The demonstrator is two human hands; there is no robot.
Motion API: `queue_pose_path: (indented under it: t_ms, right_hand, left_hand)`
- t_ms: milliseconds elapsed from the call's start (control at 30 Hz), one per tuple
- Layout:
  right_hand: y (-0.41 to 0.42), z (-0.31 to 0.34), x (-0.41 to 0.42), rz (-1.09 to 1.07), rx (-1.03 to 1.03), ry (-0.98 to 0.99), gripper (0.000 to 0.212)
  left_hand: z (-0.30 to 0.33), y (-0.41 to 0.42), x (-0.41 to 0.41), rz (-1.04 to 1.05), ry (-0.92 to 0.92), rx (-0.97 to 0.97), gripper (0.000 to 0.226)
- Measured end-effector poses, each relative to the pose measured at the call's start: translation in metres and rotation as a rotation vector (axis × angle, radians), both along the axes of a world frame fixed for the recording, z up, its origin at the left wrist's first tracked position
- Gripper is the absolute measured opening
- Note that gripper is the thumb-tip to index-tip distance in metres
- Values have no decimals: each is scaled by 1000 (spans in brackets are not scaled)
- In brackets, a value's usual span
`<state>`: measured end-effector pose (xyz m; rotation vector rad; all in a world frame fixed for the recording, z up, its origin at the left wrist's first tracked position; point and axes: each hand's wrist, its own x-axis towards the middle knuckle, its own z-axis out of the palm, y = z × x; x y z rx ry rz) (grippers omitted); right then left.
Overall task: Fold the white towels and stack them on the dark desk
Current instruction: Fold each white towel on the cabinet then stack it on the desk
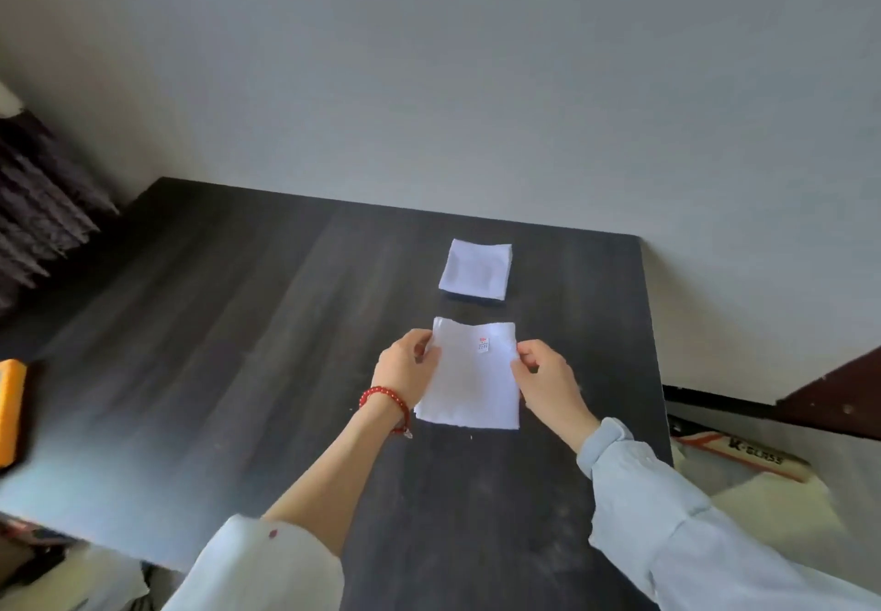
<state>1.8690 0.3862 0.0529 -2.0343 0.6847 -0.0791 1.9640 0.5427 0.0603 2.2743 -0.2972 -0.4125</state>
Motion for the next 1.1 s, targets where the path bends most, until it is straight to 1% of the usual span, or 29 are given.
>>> queue_pose_path:
  t_ms: [100,233,367,533,600,633,700,733,767,833,900,1000,1100]
  right_hand:
    - [-36,-4,69,-69,-1,-50,5]
    - [-81,-21,152,-140,-30,-81,16]
    - [-111,-54,207,-119,-89,-48,19]
    - [-130,-95,239,-101,-170,108,22]
    - [-132,-105,243,-111,-292,158,27]
    - [-132,-109,242,-108,-411,143,32]
    - [-132,-117,240,-21,-701,66,44]
    - [-131,-121,239,39,-808,39,48]
    - [-131,-124,239,109,-868,50,50]
    - [-132,-127,238,243,-858,162,49]
    - [-134,-126,236,292,-786,264,51]
    - [-131,-104,233,323,-784,279,53]
    - [-121,-70,221,354,-786,269,51]
  left_hand:
    - [-4,-46,74,33,-15,-50,27]
    - [-24,-102,155,73,-40,-68,28]
    - [-58,-138,207,113,-103,7,28]
    - [-99,-155,235,53,-158,163,32]
    - [-113,-155,239,1,-240,249,38]
    - [-120,-153,239,-42,-316,291,41]
    - [-131,-150,239,-152,-540,343,40]
    - [-135,-149,238,-221,-617,389,40]
    - [-136,-148,237,-291,-648,464,43]
    - [-132,-148,234,-399,-534,627,48]
    - [-129,-148,233,-421,-421,713,50]
    - [-108,-149,226,-416,-425,745,52]
    - [-73,-143,211,-401,-436,715,51]
